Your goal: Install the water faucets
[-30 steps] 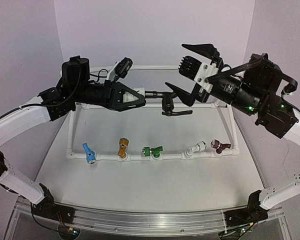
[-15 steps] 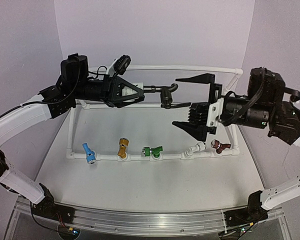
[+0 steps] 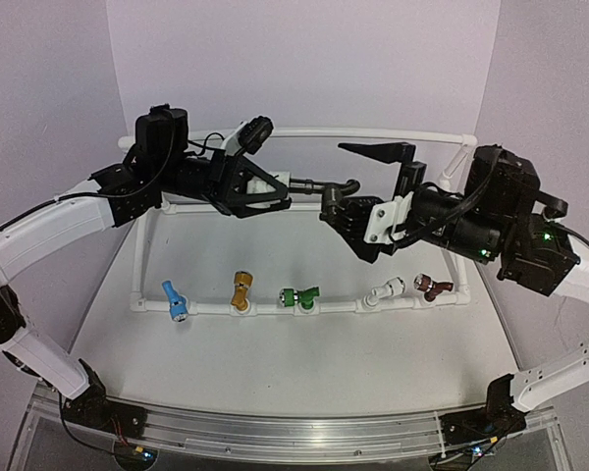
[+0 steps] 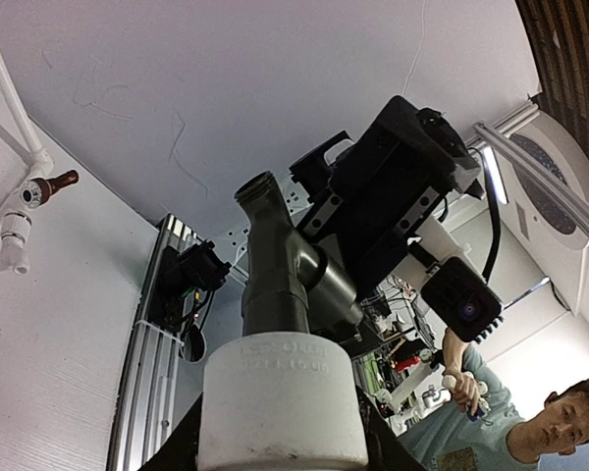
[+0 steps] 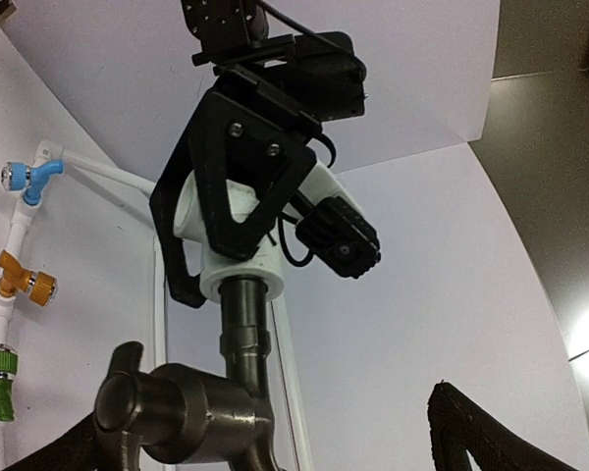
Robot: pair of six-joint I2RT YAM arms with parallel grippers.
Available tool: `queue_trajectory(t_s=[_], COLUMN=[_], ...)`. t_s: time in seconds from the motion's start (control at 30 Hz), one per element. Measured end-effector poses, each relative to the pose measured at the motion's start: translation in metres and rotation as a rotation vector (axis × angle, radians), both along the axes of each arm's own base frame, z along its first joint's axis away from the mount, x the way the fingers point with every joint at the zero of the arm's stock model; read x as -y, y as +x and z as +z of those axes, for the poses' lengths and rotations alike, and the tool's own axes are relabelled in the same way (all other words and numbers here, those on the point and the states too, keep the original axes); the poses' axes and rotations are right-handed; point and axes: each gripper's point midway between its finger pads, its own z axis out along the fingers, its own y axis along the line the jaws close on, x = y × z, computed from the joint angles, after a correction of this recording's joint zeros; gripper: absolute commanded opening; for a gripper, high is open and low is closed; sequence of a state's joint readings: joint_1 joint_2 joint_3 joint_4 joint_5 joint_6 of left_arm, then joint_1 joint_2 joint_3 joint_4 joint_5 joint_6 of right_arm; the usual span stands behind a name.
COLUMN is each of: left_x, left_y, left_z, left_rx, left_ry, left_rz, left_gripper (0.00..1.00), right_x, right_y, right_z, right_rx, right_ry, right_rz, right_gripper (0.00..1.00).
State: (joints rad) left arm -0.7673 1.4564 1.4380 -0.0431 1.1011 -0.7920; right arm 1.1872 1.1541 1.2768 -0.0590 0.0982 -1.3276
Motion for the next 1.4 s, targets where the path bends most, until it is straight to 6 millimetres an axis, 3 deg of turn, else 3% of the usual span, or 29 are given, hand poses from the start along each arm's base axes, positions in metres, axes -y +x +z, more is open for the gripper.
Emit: queue_trajectory(t_s=[0.43, 0.63, 1.0, 1.4], left_x=[-0.004, -0.005, -0.003, -0.009], left_y=[-0.004, -0.013, -0.039, -0.046], left_z=[-0.004, -0.003, -0.018, -0.020], left_rx=[0.061, 0.130, 0.236, 0.373], left_ry=[0.043, 0.053, 0.069, 0.058], left_rz=[-0.007, -0.032, -0.119, -0.113], left_gripper=[0.00, 0.00, 0.00, 0.00], right_x=[-0.001, -0.005, -0.005, -0.008], right_y=[-0.003, -0.002, -0.001, -0.005], right_z=[0.046, 0.048, 0.045, 0.035], right_rx=[-0.085, -0.157, -0.243, -0.346], right_ry=[0.153, 0.179, 0.189, 0.195], right_rz=[0.012, 0.011, 0.002, 0.035], right_gripper=[0.76, 0.73, 0.70, 0.71])
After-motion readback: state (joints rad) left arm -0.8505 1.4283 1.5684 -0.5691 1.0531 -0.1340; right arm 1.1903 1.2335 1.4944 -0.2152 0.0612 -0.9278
